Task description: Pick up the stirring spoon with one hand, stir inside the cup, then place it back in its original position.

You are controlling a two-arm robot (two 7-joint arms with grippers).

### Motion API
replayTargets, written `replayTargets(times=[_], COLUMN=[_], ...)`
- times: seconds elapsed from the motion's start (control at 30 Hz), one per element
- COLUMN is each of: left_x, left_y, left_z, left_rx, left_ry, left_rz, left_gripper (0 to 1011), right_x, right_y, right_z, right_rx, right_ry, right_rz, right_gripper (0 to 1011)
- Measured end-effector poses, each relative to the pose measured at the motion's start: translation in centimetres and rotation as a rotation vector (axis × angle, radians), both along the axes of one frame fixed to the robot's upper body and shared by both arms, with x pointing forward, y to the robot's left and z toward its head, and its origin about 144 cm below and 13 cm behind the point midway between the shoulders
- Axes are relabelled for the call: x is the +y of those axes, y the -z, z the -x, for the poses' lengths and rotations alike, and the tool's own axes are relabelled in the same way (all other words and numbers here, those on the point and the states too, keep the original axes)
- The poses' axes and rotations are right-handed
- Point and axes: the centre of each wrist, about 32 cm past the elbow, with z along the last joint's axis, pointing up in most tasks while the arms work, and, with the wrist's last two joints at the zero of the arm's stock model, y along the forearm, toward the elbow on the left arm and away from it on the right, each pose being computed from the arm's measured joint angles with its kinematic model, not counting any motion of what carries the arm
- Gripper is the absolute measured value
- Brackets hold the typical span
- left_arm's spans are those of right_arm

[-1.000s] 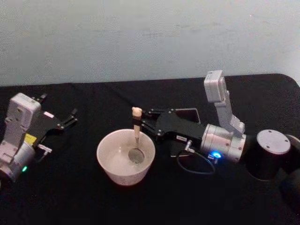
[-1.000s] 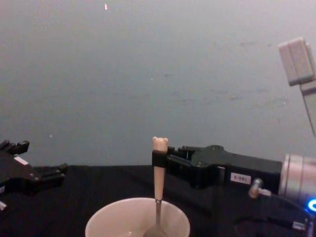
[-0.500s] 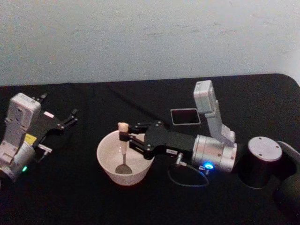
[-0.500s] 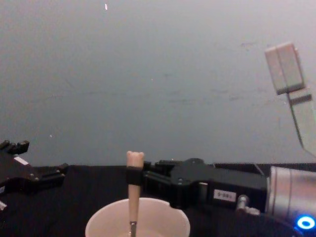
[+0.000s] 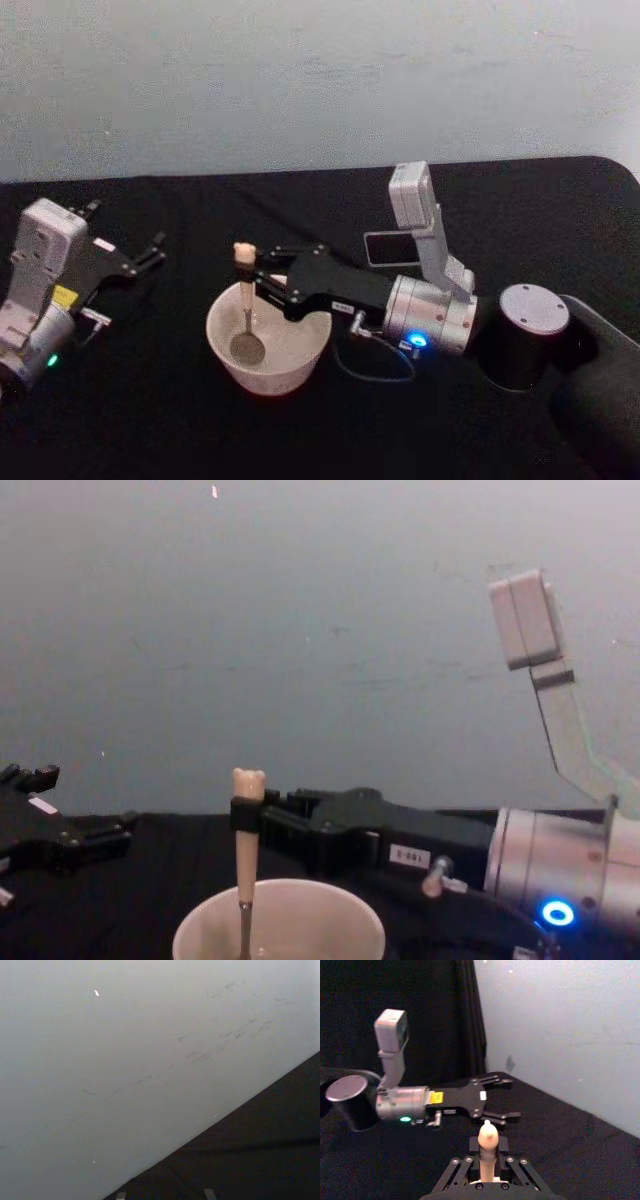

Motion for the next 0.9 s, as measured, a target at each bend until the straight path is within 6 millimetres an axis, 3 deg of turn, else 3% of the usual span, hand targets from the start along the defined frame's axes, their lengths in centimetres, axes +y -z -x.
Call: replayTargets(times=[0.5,0.9], left_x=[0.0,0.0], left_y=[0.0,0.0], left_z=[0.0,0.0], left_rx=[0.0,0.0], left_ry=[0.0,0.0], left_rz=[0.0,0.0], left_gripper=[1002,1001], right_x=[-1.4,-3.4], right_y=[-0.2,-0.6], right_z=[-1.3,0.5], right_rx=[-0.024,-0.021], right_ry=[0.084,0.066], right_rz=[0.021,0.04], right_gripper=[205,205])
